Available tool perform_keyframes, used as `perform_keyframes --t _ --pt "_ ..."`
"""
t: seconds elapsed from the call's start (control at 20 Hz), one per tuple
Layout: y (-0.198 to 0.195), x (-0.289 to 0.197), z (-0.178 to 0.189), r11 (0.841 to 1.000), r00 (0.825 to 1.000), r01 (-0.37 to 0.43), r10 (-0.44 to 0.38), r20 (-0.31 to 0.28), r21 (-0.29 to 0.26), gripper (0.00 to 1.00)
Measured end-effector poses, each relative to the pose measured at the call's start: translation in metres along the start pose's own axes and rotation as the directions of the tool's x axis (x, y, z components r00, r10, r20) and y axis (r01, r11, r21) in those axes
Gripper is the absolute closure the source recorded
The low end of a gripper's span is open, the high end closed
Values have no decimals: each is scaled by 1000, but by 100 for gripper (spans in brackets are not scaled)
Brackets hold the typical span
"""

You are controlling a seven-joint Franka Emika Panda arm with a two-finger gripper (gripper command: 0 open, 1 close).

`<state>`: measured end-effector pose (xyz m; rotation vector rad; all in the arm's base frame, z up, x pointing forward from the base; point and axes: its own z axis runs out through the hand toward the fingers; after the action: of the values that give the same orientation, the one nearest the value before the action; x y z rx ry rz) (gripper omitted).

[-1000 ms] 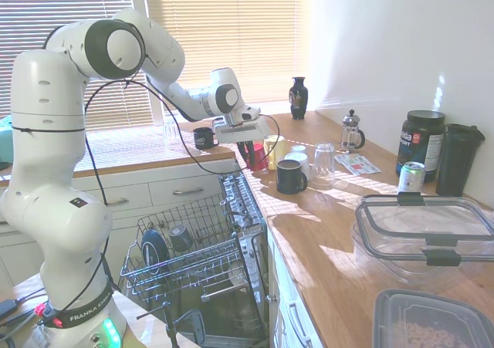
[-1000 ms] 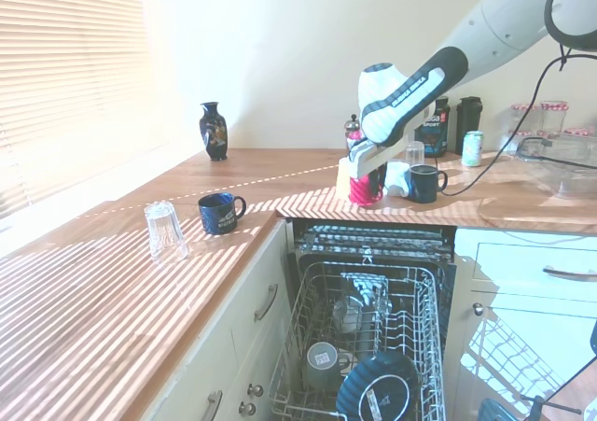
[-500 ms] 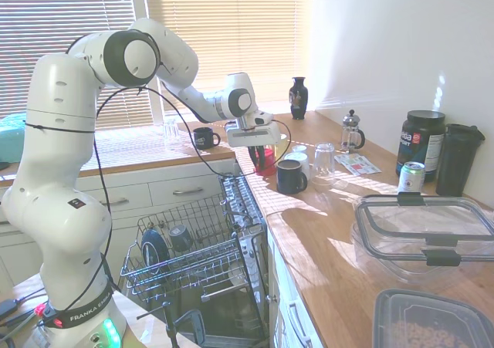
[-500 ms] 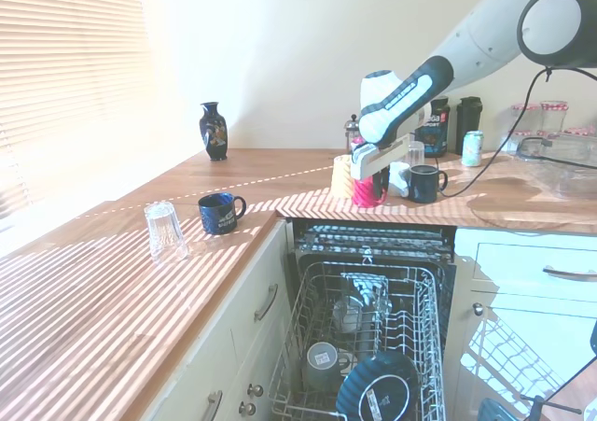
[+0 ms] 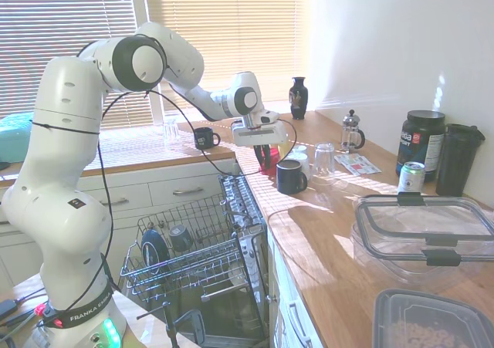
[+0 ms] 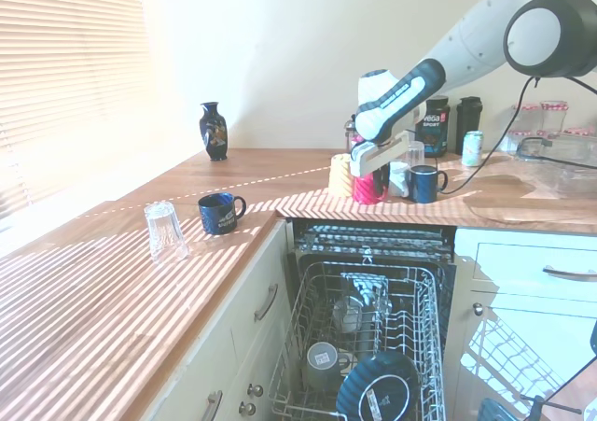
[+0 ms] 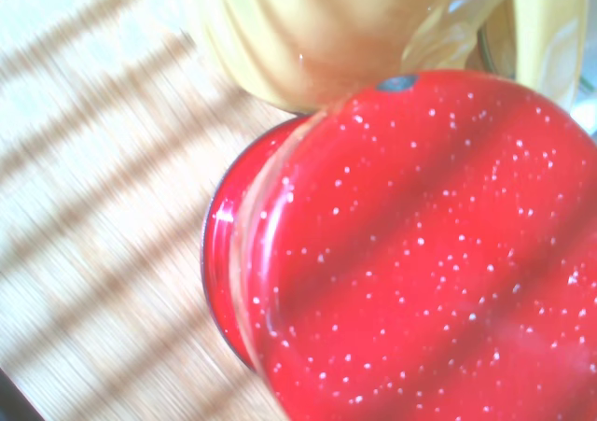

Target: Remove a mug cup out of the dishwasher

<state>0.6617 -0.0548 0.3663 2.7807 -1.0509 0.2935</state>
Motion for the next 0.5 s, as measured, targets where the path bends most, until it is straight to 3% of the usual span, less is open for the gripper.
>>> perform_keyframes --t 0.5 --pt "-12 -5 -14 1000 1000 13 -13 -24 27 0"
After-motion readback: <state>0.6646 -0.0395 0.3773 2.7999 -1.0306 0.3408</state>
